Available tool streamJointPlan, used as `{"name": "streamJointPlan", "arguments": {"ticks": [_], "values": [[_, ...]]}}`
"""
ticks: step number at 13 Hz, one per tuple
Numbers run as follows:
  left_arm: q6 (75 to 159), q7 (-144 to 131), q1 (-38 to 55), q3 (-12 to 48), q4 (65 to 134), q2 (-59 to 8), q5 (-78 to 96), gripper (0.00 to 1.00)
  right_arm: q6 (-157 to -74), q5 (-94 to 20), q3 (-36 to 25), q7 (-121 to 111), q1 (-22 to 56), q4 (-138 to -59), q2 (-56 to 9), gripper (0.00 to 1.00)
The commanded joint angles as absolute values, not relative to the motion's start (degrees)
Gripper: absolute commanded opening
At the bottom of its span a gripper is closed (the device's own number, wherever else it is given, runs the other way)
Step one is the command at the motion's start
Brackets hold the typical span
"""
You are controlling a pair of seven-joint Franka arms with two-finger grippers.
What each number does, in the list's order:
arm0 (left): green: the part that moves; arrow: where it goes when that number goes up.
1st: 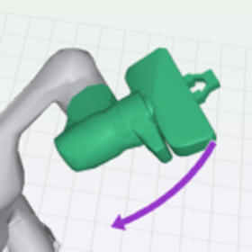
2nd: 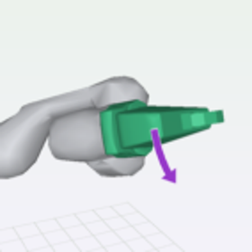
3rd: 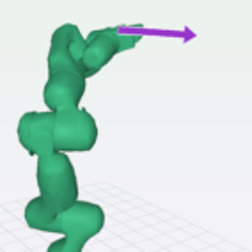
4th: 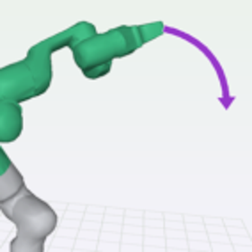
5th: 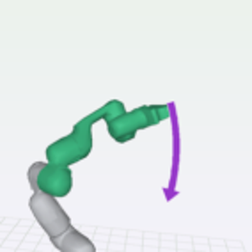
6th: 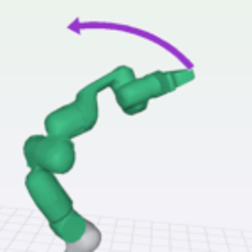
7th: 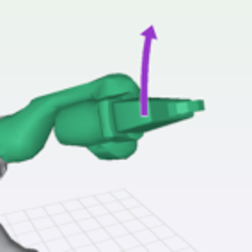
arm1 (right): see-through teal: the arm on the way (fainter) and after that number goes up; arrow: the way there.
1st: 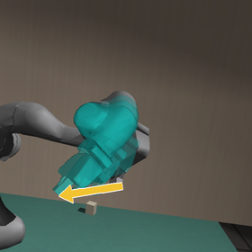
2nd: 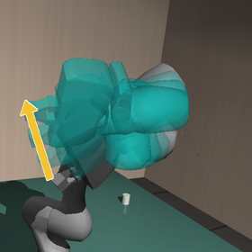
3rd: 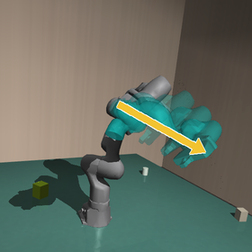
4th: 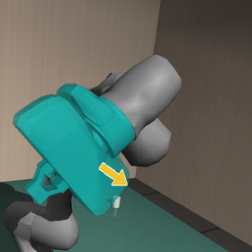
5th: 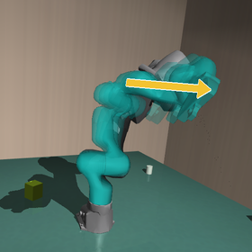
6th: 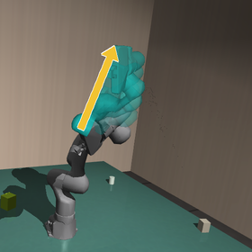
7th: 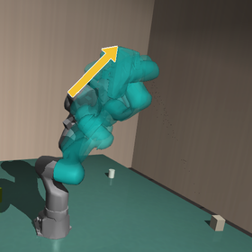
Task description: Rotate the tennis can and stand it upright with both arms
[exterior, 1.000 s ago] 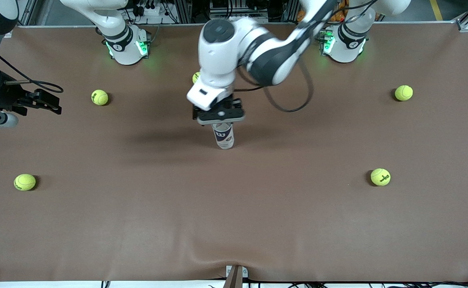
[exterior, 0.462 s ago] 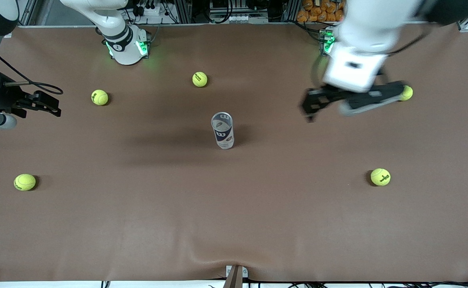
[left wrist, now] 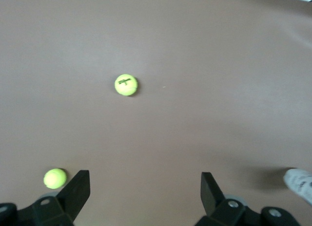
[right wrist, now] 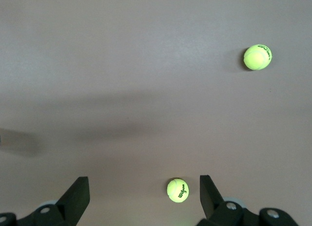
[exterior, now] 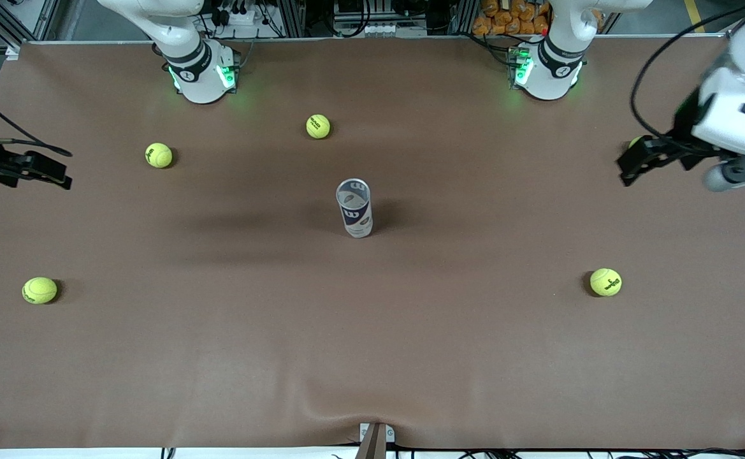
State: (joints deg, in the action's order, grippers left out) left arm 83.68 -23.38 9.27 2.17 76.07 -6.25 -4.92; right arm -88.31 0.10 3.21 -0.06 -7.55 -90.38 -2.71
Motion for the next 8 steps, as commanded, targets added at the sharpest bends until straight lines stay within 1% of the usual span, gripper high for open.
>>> {"name": "streamJointPlan", "arguments": {"ticks": [1,5,7,8], "values": [[83.67,-17.42,4.59,3.08,80.85,-2.47,-4.57,1.00,-87.81,-1.58,3.69,0.26,-8.35,-90.79,-1.67,1.00],[83.67,-13.10,3.43,3.25,83.40,-1.41,-4.57,1.00,-86.05,-1.76,3.60,0.26,-8.53,-90.44,-0.97,1.00],[84.37,-12.83,1.86,5.17,87.52,1.74,-3.35,1.00,-85.87,-1.76,3.78,0.18,-8.26,-90.18,-0.27,1.00],[85.59,-12.83,1.15,5.27,89.98,3.41,-0.12,1.00,-85.26,-1.76,4.04,0.18,-8.00,-90.18,0.26,1.00]]}}
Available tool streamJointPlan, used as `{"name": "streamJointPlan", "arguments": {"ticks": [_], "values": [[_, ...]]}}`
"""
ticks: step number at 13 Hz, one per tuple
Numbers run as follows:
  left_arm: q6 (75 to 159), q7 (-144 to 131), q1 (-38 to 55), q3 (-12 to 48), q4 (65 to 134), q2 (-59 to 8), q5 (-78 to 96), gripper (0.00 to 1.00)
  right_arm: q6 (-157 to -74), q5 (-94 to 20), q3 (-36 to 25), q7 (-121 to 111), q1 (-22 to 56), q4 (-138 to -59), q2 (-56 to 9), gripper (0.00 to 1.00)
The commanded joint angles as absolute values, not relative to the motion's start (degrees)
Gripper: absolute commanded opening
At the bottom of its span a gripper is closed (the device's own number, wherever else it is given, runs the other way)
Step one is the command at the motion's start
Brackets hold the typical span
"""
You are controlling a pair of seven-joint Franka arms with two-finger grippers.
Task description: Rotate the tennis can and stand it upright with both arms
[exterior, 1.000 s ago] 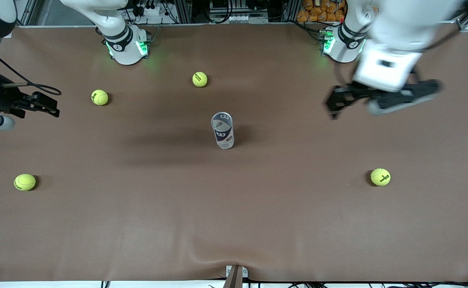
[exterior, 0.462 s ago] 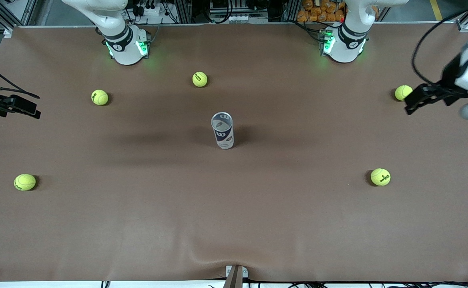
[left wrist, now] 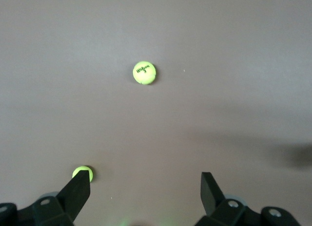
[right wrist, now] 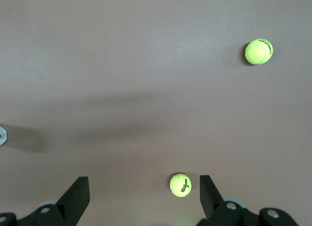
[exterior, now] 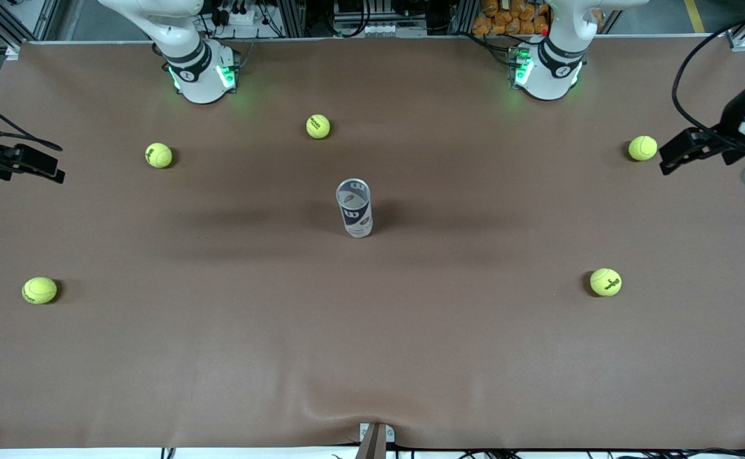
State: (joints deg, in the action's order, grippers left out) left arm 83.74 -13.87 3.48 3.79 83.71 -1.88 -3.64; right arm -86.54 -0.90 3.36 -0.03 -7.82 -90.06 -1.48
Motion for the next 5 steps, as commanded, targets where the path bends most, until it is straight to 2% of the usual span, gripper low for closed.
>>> {"name": "streamJointPlan", "arguments": {"ticks": [1,5], "values": [[85.95,-12.83,1.14,5.36,91.74,4.65,0.35,1.00,-85.17,-1.76,4.13,0.00,-7.56,-90.35,0.79,1.00],[85.87,-9.68,1.23,4.92,91.15,4.66,0.27,1.00,-85.17,-1.76,4.13,-0.70,-6.42,-90.44,1.05,1.00]]}}
